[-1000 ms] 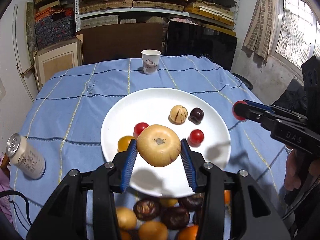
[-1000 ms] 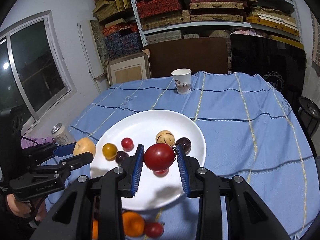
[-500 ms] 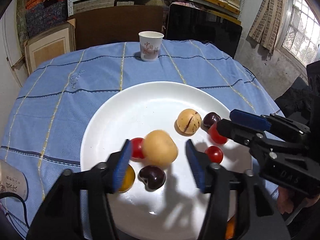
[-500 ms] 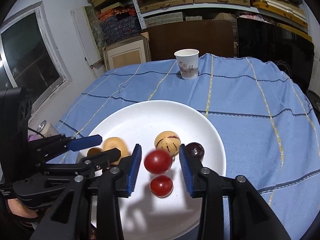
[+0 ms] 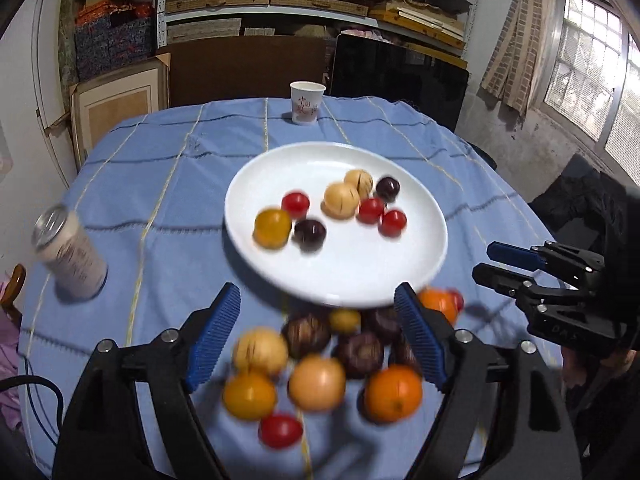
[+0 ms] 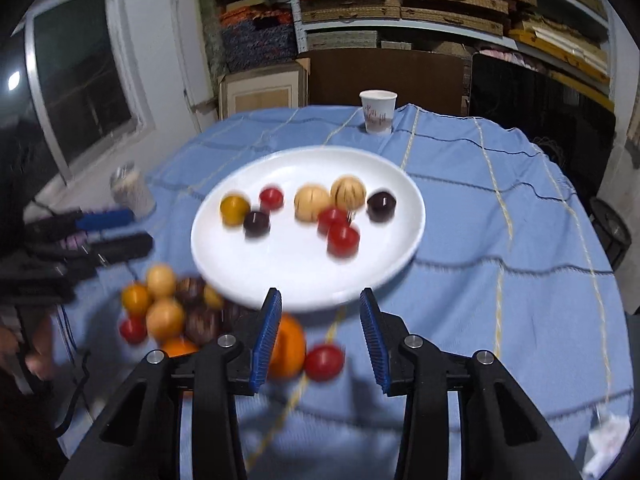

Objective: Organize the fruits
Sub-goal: 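Carry the pale yellow fruit and red tomato onto the white plate and open both tools, then grasp a red tomato with the left tool while the right tool grasps another red tomato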

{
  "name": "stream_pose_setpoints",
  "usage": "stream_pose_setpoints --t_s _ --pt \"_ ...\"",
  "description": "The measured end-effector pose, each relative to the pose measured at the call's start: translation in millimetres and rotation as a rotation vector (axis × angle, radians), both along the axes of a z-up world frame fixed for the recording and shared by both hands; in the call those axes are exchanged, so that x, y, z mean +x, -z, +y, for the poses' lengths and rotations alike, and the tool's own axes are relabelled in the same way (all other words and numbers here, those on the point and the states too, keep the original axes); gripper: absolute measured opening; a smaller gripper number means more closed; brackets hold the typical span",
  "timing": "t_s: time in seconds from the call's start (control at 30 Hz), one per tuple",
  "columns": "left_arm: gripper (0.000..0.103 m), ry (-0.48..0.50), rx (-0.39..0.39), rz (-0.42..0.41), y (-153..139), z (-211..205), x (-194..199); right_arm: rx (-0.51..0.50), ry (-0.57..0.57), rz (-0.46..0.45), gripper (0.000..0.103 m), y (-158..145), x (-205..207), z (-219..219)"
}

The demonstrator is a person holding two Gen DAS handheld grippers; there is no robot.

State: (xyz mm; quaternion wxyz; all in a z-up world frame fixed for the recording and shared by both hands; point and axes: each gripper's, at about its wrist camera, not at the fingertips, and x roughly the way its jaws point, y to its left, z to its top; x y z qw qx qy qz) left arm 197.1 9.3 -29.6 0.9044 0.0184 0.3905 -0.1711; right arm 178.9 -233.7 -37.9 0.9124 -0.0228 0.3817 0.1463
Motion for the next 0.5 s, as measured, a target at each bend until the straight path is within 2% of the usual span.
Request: stream_pose_setpoints --t_s 0.1,0.13,0.2,0.3,0.37,0.5 --pt "0.078 0.000 0.019 -0.009 12.7 9.3 -33.7 -0.101 0.019 -0.031 0.041 17.9 -27.1 7.4" --pt "0.082 0.000 0.031 -0.010 18.6 11.8 -42.0 -0.129 0.034 -0.038 0.041 23.6 -29.2 8.5" --pt "0.084 -0.014 0.057 0.005 32.0 14.2 -53.9 -0.160 0.070 -0.017 0.041 32.8 -25.3 6.1" --pt "0.084 -0.026 0.048 0.043 43.9 20.1 -62.4 -0.174 0.067 0.013 0.040 41.9 -19.5 6.3" --pt "0.084 -0.032 0.047 0.049 45.7 22.8 -64.6 -0.221 0.054 0.021 0.039 48.0 -17.0 12.8" --pt "0.084 -0.055 0.030 0.062 47.5 29.7 -64.8 -0.235 0.030 0.037 0.036 56.3 -9.1 21.0"
